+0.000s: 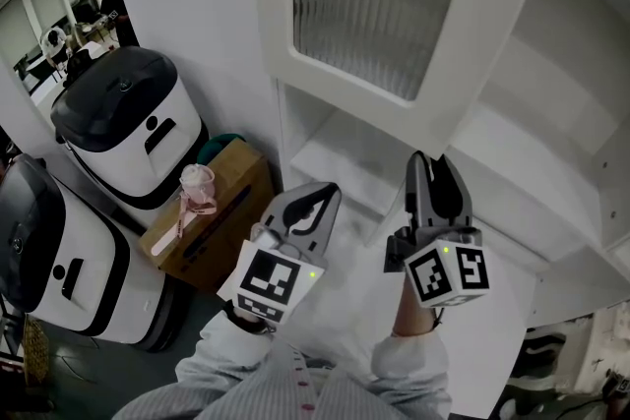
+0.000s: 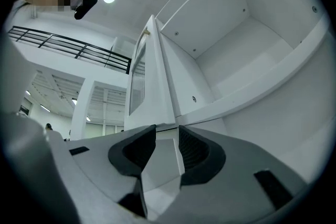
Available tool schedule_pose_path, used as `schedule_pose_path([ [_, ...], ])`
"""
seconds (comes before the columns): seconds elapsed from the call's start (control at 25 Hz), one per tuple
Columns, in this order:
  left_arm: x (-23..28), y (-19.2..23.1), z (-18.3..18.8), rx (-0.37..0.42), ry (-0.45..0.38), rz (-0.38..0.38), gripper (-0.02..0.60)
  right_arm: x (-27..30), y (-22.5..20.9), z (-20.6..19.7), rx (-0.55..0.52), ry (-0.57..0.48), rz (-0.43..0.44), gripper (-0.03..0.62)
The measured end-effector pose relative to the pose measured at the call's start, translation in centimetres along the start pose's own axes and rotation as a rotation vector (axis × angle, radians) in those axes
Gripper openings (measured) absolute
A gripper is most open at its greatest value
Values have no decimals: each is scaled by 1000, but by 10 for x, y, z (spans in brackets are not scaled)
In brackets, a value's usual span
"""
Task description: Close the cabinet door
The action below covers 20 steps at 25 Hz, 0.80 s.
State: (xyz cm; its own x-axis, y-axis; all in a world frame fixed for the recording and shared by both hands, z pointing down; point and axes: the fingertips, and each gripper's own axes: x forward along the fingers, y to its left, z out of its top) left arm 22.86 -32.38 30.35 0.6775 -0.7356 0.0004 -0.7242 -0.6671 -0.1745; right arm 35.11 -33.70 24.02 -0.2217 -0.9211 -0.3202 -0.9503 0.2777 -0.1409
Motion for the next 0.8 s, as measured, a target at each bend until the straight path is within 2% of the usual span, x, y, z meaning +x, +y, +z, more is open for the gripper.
schedule_pose_path([
  [0.36,-1,0,1,5,1,-13,9,3,-3,-2,18,15,-25,111],
  [0.64,-2,0,1,0,-3,-7,9,3,-12,-4,48,17,-56,64],
  [0.68,-2,1,1,-1,-3,-6,11,2,-15,-3,58,13,-65,25],
  [0.8,-3,2,0,-3,-2,-1,9,1,-18,-2,72,6,-66,17],
])
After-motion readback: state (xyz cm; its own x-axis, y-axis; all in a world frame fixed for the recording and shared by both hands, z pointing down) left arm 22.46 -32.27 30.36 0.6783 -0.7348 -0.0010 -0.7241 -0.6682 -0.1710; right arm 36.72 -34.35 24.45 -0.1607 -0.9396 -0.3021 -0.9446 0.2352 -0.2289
